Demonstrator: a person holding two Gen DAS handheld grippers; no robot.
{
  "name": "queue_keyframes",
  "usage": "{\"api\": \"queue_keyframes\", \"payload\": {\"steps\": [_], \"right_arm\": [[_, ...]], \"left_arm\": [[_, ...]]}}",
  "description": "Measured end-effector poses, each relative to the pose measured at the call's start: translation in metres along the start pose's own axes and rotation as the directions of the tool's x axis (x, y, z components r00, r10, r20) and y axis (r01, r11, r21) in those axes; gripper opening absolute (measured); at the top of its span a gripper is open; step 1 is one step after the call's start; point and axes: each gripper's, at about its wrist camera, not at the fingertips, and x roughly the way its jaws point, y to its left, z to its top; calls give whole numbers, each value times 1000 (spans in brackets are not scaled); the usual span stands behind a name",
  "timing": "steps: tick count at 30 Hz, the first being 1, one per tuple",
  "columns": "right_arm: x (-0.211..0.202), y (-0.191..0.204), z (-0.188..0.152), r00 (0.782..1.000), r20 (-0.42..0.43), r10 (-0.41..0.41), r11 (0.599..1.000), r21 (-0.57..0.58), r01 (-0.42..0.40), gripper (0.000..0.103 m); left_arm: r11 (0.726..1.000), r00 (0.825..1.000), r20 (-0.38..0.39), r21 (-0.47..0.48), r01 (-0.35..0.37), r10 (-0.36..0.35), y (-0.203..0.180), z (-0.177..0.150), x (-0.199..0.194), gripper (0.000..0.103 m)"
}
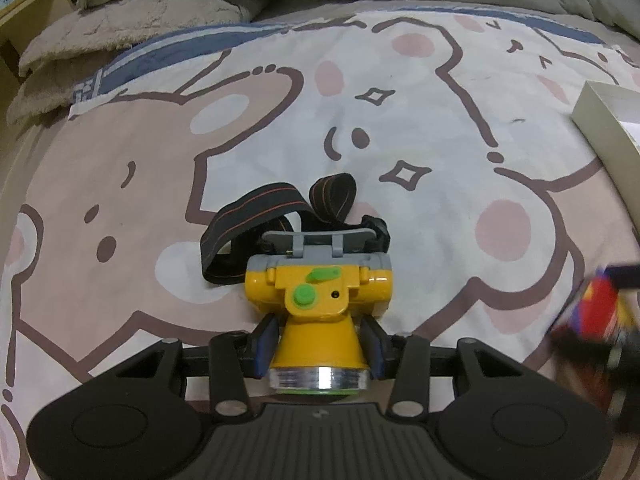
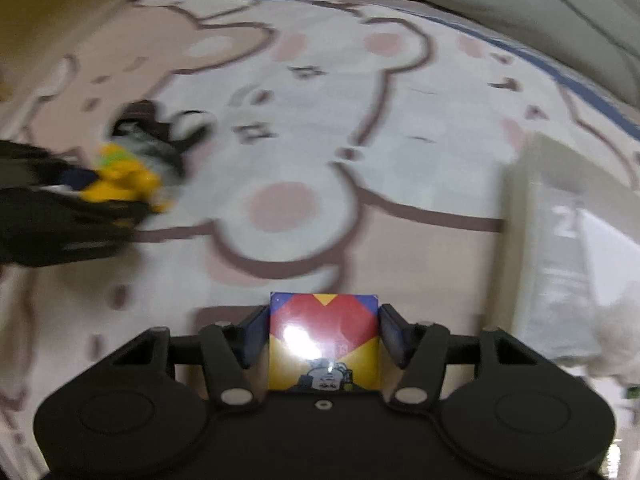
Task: Organize objects
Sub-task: 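Lift the headlamp with the left tool while the right tool lifts the card box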
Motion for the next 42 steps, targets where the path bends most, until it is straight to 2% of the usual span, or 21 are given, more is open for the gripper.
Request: {"api": "queue_keyframes", "payload": {"steps": [4, 8, 11, 16, 23, 26, 28, 35, 42], "right_arm": [[-1, 29, -2, 1000, -14, 10, 993, -115, -12, 61], [1, 39, -7, 1000, -24, -10, 975, -224, 5, 62], [2, 30, -6, 998, -51, 32, 978, -202, -42, 62], [2, 21, -14, 993, -95, 64, 971, -225, -84, 62], [2, 26, -22, 994, -101, 46, 963, -262, -71, 61], [1, 30, -24, 995, -94, 30, 960, -275, -55, 60], [0, 29, -24, 996, -84, 30, 963, -265, -52, 60], [-6, 24, -21, 1000, 4, -18, 976, -216, 19, 60], [-23, 4, -11, 991, 118, -70, 992, -95, 81, 60]], "left_arm": [[1000, 999, -49, -24, 14, -15, 4, 6, 5, 47], [995, 994, -94, -95, 39, -48, 13, 12, 11, 48], [991, 992, -110, -128, 44, -58, 16, 15, 15, 48], [991, 992, -120, -131, 30, -46, 13, 18, 19, 48], [993, 991, -128, -118, 14, -29, 8, 20, 21, 45], [992, 995, -98, -129, 18, -31, 8, 19, 19, 44], [988, 998, -51, -151, 33, -41, 11, 18, 14, 44], [976, 998, 38, -210, 64, -58, 17, 20, -4, 44], [966, 991, 125, -248, 72, -42, 20, 18, -28, 44]]}}
